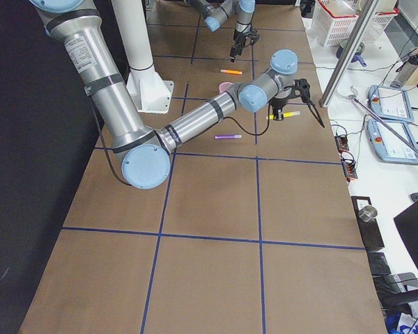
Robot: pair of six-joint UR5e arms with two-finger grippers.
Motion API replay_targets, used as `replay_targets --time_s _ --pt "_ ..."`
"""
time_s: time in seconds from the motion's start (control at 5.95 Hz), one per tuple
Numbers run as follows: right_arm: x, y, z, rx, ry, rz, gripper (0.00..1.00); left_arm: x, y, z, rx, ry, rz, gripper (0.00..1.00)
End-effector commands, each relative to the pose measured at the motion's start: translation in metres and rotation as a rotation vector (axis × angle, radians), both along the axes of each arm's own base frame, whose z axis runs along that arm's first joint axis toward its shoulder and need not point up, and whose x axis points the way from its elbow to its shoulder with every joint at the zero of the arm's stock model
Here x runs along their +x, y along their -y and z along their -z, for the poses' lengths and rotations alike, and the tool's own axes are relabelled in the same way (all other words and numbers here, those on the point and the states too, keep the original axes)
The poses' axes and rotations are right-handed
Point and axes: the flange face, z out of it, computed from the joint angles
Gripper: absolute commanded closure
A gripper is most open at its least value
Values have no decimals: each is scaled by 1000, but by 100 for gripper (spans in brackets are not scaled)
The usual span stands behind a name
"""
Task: Collect pens into pen holder
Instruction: 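Carry yellow highlighter toward holder with right gripper while left descends to orange marker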
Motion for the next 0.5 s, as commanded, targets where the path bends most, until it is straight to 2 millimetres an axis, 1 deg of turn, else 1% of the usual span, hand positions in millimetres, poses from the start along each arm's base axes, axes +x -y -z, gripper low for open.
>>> replay_targets --time_s 0.0,0.17,0.34 --pt "-57 -33 73 19 36 -50 100 21 3 -28 -18 24 -22 0" --pt "-64 -37 104 20 73 -63 100 19 7 -40 12 17 -42 0" --pt "-87 -60 125 51 81 -85 100 22 19 -59 -15 45 -36 0"
